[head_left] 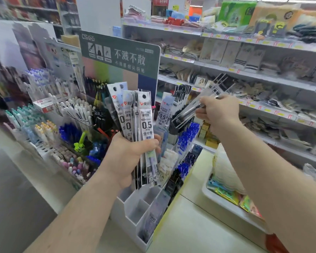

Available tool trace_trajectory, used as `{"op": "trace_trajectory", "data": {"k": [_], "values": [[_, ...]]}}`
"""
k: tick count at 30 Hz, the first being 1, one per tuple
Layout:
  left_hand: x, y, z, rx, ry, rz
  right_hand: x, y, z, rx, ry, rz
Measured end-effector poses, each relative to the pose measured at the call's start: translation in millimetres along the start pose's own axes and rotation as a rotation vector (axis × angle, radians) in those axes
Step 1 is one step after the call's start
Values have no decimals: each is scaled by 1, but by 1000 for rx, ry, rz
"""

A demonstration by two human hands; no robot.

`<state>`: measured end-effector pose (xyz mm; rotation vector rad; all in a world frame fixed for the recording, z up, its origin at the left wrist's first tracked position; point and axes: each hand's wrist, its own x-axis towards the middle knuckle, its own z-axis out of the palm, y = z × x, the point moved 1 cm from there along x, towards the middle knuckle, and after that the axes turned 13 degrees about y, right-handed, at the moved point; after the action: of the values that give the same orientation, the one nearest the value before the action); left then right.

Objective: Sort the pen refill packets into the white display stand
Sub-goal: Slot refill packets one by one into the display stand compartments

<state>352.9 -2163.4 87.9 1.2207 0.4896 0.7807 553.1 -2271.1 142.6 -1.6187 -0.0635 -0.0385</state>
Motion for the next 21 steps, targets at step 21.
{"op": "trace_trajectory", "data": {"k": [21], "values": [[6, -5, -7, -22, 33, -20, 40, 16, 82, -329, 89, -146]]}}
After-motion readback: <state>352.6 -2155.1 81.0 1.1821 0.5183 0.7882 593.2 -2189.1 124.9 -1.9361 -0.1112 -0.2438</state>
